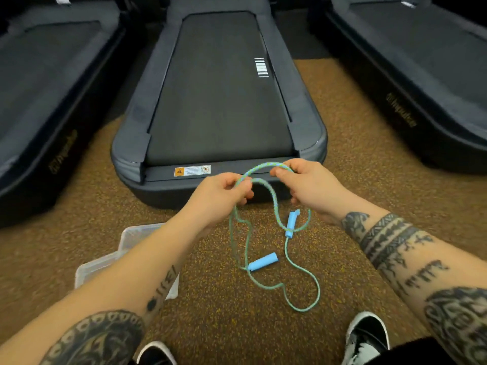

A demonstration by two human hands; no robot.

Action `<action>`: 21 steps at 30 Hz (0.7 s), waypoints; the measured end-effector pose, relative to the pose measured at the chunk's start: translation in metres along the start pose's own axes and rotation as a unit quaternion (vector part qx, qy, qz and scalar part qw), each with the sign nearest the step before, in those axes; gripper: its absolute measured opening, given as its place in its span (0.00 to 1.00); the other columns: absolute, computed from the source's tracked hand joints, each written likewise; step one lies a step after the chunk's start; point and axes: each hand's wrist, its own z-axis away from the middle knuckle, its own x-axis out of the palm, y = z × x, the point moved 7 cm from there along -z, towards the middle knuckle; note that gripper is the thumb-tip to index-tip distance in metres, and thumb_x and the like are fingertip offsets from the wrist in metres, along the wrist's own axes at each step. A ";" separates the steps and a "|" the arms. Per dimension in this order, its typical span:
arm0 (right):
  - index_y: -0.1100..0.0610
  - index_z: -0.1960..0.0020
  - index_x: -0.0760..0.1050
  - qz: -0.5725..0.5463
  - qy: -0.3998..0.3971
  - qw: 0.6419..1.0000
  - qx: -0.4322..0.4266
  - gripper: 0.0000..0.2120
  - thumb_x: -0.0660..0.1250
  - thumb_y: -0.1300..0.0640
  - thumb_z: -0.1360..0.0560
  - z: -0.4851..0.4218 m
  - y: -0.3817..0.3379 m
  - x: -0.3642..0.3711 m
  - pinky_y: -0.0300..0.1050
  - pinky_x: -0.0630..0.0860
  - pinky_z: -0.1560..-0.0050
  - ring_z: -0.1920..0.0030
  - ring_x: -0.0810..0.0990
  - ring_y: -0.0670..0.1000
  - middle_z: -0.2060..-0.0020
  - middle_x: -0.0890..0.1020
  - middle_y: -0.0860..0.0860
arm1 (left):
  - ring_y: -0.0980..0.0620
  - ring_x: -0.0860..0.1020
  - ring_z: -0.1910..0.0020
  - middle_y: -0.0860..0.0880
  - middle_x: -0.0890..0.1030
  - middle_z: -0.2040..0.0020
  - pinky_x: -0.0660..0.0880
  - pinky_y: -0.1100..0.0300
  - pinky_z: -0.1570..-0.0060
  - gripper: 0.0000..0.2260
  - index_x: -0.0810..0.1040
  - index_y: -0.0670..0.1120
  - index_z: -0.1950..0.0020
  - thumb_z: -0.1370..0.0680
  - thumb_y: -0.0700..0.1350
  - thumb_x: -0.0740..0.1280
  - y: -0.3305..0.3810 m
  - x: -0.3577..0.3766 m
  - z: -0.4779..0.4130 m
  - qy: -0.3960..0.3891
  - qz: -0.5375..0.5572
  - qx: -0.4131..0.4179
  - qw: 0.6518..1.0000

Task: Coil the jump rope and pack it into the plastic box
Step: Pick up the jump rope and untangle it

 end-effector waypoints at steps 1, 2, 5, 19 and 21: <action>0.53 0.53 0.80 -0.006 -0.011 1.000 0.007 0.07 0.66 0.51 0.25 0.001 -0.002 0.004 0.49 0.70 0.63 0.70 0.70 0.47 0.75 0.73 0.43 | 0.46 0.84 0.49 0.46 0.87 0.52 0.79 0.49 0.46 0.05 0.82 0.51 0.48 0.20 0.48 0.67 0.001 0.003 0.003 -0.018 -0.001 -0.002 1.000; 0.52 0.52 0.80 -0.010 -0.024 1.000 0.009 0.06 0.66 0.51 0.25 0.002 -0.005 0.008 0.47 0.69 0.63 0.70 0.70 0.45 0.76 0.74 0.41 | 0.48 0.84 0.48 0.47 0.86 0.50 0.78 0.52 0.47 0.06 0.81 0.50 0.45 0.20 0.47 0.67 0.005 0.006 0.005 -0.035 -0.005 -0.001 0.999; 0.51 0.47 0.78 -0.054 -0.069 0.996 -0.018 0.07 0.64 0.55 0.23 0.004 -0.024 0.016 0.41 0.65 0.63 0.72 0.72 0.38 0.75 0.77 0.36 | 0.46 0.84 0.51 0.46 0.86 0.54 0.78 0.48 0.47 0.07 0.81 0.48 0.46 0.19 0.48 0.65 0.026 0.010 0.009 -0.038 -0.025 0.036 0.998; 0.46 0.58 0.79 0.016 0.077 0.993 -0.087 0.10 0.62 0.48 0.22 -0.021 -0.029 -0.080 0.53 0.71 0.57 0.65 0.71 0.51 0.68 0.74 0.49 | 0.54 0.79 0.64 0.56 0.75 0.69 0.76 0.42 0.47 0.14 0.77 0.53 0.59 0.18 0.55 0.60 0.018 -0.167 -0.024 0.189 0.524 0.038 0.830; 0.44 0.60 0.79 0.017 0.173 0.980 -0.099 0.10 0.62 0.44 0.24 -0.023 -0.040 -0.109 0.52 0.71 0.60 0.68 0.70 0.49 0.70 0.72 0.46 | 0.54 0.80 0.65 0.56 0.75 0.69 0.76 0.42 0.44 0.14 0.77 0.53 0.60 0.18 0.56 0.59 0.015 -0.176 -0.022 0.190 0.521 0.037 0.831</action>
